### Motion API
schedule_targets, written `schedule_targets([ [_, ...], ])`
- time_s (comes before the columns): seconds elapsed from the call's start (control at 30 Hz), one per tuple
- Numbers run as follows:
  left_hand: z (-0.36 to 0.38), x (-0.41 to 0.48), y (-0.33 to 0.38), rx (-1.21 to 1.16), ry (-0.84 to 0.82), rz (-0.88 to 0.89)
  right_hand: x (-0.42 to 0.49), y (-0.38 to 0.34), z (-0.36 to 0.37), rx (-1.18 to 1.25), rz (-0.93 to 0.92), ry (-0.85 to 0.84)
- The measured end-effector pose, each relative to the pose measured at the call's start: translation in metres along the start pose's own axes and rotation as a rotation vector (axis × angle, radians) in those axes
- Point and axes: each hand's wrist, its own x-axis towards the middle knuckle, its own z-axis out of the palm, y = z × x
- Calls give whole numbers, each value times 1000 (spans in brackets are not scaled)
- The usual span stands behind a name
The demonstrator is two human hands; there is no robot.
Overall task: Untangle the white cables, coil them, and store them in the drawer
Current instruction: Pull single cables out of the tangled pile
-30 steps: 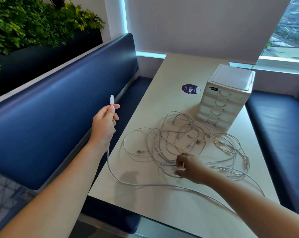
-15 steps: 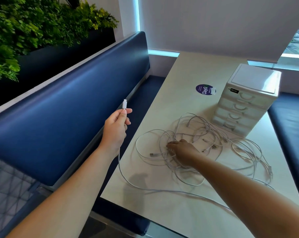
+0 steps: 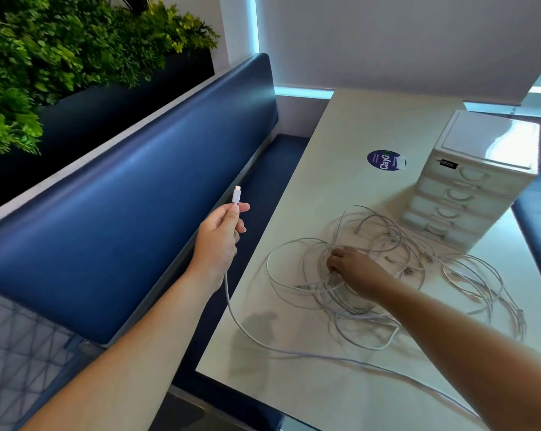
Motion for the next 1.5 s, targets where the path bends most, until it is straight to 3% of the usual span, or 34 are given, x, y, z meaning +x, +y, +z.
schedule_targets([
  [0.27,6,5,-1,-8,-27,-8,10,8,-32,-81,44,118],
  [0.47,8,7,-1,-6,-40,-9,-2,9,-38,-21,190,-170],
  [0.6,10,8,0,-13,-40,-12,-22,-5,-47,107,134,-152],
  [0.73,16,5,0,-18,-49,-17,-33,-28,-51,316,59,-276],
  [0.87,20,3,-1,-11,-54,-21,-32,-39,-36,134,-32,-435],
  [1.17,8,0,-3,13,-26,-17,-11,-28,-74,416,-8,101],
  [1.37,13,1,-4,32,-105,-58,-5,-19,-114,554,166,66],
  [1.5,25,-1,-8,96,-202,-104,-12,-16,-133,957,292,-99],
])
